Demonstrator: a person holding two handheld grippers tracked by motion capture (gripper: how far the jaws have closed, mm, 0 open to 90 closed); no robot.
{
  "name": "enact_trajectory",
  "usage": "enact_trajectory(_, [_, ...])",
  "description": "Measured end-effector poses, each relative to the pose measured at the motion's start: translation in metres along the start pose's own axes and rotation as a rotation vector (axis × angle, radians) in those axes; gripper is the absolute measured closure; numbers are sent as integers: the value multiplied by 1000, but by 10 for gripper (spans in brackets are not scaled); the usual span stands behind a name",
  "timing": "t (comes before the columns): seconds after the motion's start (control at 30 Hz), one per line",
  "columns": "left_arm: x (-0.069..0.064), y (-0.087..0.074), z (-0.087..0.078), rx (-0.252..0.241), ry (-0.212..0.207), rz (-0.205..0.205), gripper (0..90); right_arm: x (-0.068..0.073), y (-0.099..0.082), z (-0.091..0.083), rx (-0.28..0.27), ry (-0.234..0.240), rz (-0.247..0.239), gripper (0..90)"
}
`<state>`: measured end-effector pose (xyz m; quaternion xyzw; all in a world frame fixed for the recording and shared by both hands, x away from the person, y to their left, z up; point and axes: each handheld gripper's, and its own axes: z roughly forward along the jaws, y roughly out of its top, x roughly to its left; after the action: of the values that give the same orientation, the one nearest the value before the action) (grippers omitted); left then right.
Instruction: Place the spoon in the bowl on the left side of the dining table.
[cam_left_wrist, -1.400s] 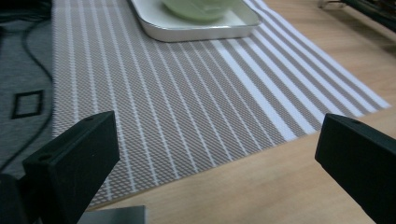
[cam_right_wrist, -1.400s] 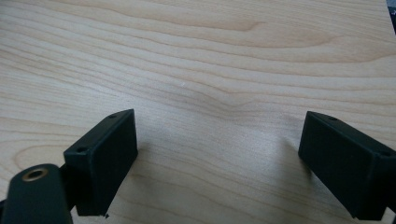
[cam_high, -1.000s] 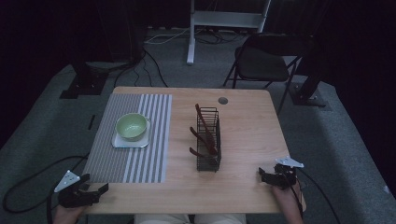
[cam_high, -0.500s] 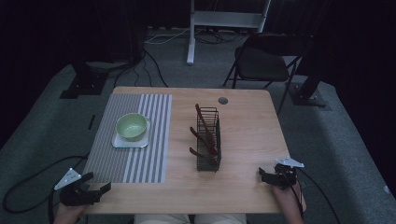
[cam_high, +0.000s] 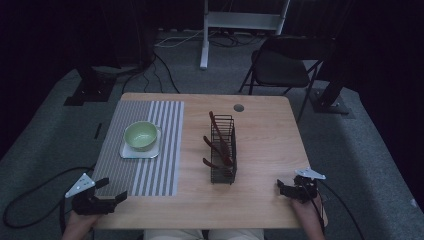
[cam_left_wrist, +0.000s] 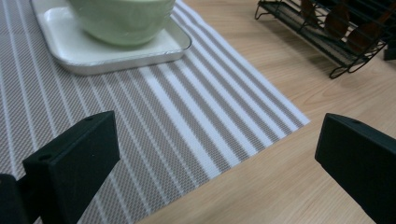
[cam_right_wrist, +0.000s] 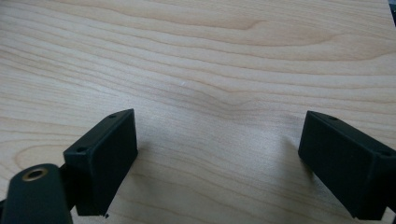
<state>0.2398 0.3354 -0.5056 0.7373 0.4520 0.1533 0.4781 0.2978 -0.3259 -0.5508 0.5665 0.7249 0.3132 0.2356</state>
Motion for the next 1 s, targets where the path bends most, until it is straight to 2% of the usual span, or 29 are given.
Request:
enact_trajectory(0.27, [-11, 21, 9, -16, -48, 35, 0, 0, 0, 0, 0, 0, 1, 110])
enact_trajectory(0.33, [-13, 26, 11, -19, -44, 44, 0, 0, 0, 0, 0, 0, 1, 110])
enact_trajectory(0.57, [-24, 44, 21, -31, -81, 69, 0, 0, 0, 0, 0, 0, 0, 110])
enact_trajectory(0.67, [-32, 51, 26, -32, -90, 97, 0, 0, 0, 0, 0, 0, 1, 110])
enact_trajectory(1.0, [-43, 71, 36, -45, -139, 114, 0, 0, 0, 0, 0, 0, 0, 110])
